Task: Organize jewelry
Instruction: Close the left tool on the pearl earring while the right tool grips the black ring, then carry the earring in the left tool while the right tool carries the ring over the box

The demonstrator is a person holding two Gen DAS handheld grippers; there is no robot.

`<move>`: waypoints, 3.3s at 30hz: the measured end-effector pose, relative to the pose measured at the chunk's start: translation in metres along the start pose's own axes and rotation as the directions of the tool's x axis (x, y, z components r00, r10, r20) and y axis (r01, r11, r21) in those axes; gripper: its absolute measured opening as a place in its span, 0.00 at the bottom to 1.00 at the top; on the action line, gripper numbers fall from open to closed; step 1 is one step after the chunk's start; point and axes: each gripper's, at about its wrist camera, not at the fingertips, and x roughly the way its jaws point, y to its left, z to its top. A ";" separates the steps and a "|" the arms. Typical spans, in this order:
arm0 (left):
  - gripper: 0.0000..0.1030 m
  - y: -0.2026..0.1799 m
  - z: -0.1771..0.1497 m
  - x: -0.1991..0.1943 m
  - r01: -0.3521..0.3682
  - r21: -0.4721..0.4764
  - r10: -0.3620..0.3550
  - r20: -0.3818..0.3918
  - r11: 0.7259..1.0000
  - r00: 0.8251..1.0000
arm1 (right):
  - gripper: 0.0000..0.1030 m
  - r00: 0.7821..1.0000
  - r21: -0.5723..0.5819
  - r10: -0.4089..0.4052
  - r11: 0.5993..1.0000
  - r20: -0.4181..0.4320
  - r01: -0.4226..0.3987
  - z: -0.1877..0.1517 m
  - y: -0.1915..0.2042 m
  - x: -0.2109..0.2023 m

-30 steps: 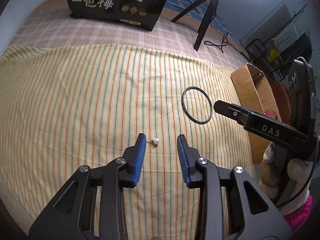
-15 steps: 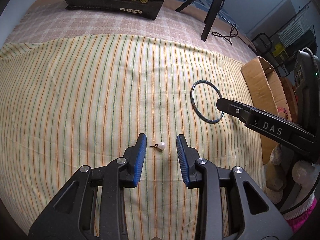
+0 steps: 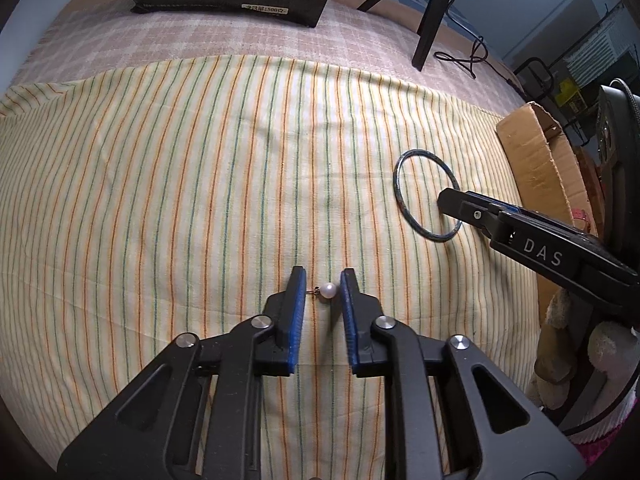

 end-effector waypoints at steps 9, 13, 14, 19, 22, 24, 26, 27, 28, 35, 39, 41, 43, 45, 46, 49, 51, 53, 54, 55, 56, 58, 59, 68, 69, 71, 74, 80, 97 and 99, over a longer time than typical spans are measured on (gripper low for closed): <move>0.09 0.003 0.001 -0.003 0.005 -0.017 -0.005 0.011 1.000 1.000 | 0.08 0.999 -0.033 -0.045 0.998 0.014 0.046 -0.001 0.002 0.005; 0.09 0.003 0.002 -0.005 0.004 -0.021 -0.004 0.016 1.000 1.000 | 0.05 0.999 -0.008 -0.020 1.000 0.026 0.020 -0.003 -0.004 0.002; 0.09 0.003 0.002 -0.006 0.004 -0.022 -0.004 0.018 1.000 1.000 | 0.05 0.999 -0.007 -0.020 1.000 0.030 0.020 -0.003 -0.004 0.001; 0.09 0.004 0.002 -0.013 0.010 -0.031 -0.009 0.034 0.999 0.999 | 0.03 0.998 -0.002 0.010 1.000 0.058 -0.010 -0.002 -0.005 -0.008; 0.09 0.005 0.002 -0.016 0.014 -0.033 -0.012 0.044 0.999 0.999 | 0.03 0.997 -0.001 0.027 1.000 0.072 -0.027 0.000 -0.004 -0.013; 0.09 0.005 0.002 -0.018 0.017 -0.033 -0.015 0.048 0.999 0.999 | 0.03 0.996 0.002 0.044 0.999 0.081 -0.044 0.000 -0.003 -0.016; 0.09 0.005 0.003 -0.021 0.024 -0.036 -0.022 0.055 0.999 0.998 | 0.03 0.995 0.002 0.052 0.999 0.088 -0.052 -0.001 -0.001 -0.019; 0.09 0.004 0.003 -0.023 0.027 -0.037 -0.025 0.059 0.999 0.998 | 0.02 0.994 0.001 0.056 0.998 0.093 -0.056 -0.001 -0.001 -0.021; 0.09 0.004 0.003 -0.025 0.030 -0.037 -0.028 0.064 0.999 0.998 | 0.02 0.993 0.000 0.062 0.998 0.098 -0.062 -0.001 -0.001 -0.024; 0.09 -0.001 0.005 -0.039 0.056 -0.039 -0.052 0.093 0.998 0.994 | 0.02 0.984 -0.014 0.101 0.995 0.144 -0.100 -0.002 0.004 -0.046; 0.09 -0.003 0.005 -0.049 0.068 -0.041 -0.064 0.109 0.997 0.992 | 0.02 0.981 -0.020 0.112 0.994 0.156 -0.110 -0.003 0.003 -0.055; 0.09 -0.005 0.005 -0.054 0.073 -0.039 -0.068 0.116 0.997 0.991 | 0.02 0.980 -0.020 0.116 0.993 0.161 -0.114 -0.003 0.002 -0.059; 0.09 -0.008 0.006 -0.059 0.073 -0.032 -0.069 0.125 0.997 0.990 | 0.02 0.978 -0.020 0.120 0.993 0.170 -0.118 -0.004 0.001 -0.064; 0.09 -0.013 0.006 -0.066 0.075 -0.021 -0.072 0.135 0.997 0.988 | 0.02 0.976 -0.023 0.120 0.993 0.180 -0.117 -0.005 -0.001 -0.070; 0.09 -0.015 0.006 -0.068 0.078 -0.018 -0.075 0.139 0.997 0.987 | 0.02 0.976 -0.024 0.118 0.993 0.185 -0.116 -0.006 -0.001 -0.073; 0.09 -0.023 0.005 -0.076 0.090 -0.004 -0.089 0.150 0.996 0.985 | 0.02 0.972 -0.028 0.120 0.993 0.200 -0.117 -0.009 -0.005 -0.084; 0.09 -0.029 0.004 -0.080 0.096 0.006 -0.096 0.158 0.995 0.983 | 0.02 0.970 -0.029 0.120 0.993 0.210 -0.117 -0.010 -0.008 -0.090; 0.09 -0.035 0.004 -0.084 0.103 0.017 -0.105 0.165 0.995 0.981 | 0.02 0.968 -0.030 0.120 0.993 0.220 -0.116 -0.012 -0.011 -0.097; 0.09 -0.039 0.003 -0.086 0.106 0.022 -0.108 0.168 0.994 0.980 | 0.02 0.967 -0.029 0.120 0.993 0.226 -0.116 -0.012 -0.013 -0.100; 0.09 -0.043 0.003 -0.088 0.110 0.030 -0.113 0.173 0.994 0.978 | 0.02 0.966 -0.028 0.120 0.993 0.231 -0.117 -0.013 -0.015 -0.103; 0.09 -0.046 0.002 -0.089 0.112 0.034 -0.116 0.175 0.993 0.978 | 0.02 0.964 -0.028 0.120 0.993 0.238 -0.116 -0.014 -0.018 -0.108; 0.09 -0.055 0.002 -0.092 0.118 0.048 -0.125 0.181 0.992 0.975 | 0.02 0.961 -0.027 0.118 0.993 0.249 -0.115 -0.016 -0.021 -0.114; 0.09 -0.059 0.002 -0.093 0.121 0.053 -0.128 0.183 0.991 0.975 | 0.02 0.960 -0.027 0.118 0.993 0.255 -0.114 -0.017 -0.023 -0.117; 0.09 -0.097 -0.002 -0.100 0.137 0.107 -0.156 0.201 0.985 0.967 | 0.02 0.943 -0.009 0.108 0.994 0.315 -0.111 -0.029 -0.054 -0.152; 0.09 -0.102 -0.002 -0.100 0.140 0.114 -0.161 0.202 0.984 0.966 | 0.02 0.942 -0.005 0.105 0.994 0.320 -0.109 -0.029 -0.057 -0.155; 0.09 -0.111 -0.002 -0.100 0.143 0.126 -0.167 0.202 0.982 0.965 | 0.02 0.939 0.006 0.098 0.994 0.331 -0.106 -0.032 -0.066 -0.161; 0.09 -0.126 -0.003 -0.100 0.150 0.145 -0.178 0.201 0.978 0.963 | 0.02 0.933 0.026 0.086 0.994 0.349 -0.102 -0.036 -0.082 -0.171; 0.09 -0.154 -0.006 -0.096 0.156 0.183 -0.192 0.199 0.971 0.961 | 0.02 0.927 0.059 0.062 0.994 0.369 -0.090 -0.044 -0.108 -0.184; 0.09 -0.226 -0.001 -0.063 0.208 0.245 -0.248 0.147 0.947 0.957 | 0.02 0.927 0.151 0.006 0.986 0.376 -0.068 -0.062 -0.166 -0.197; 0.09 -0.234 -0.001 -0.058 0.206 0.252 -0.247 0.142 0.945 0.959 | 0.02 0.926 0.163 -0.003 0.985 0.376 -0.063 -0.063 -0.173 -0.198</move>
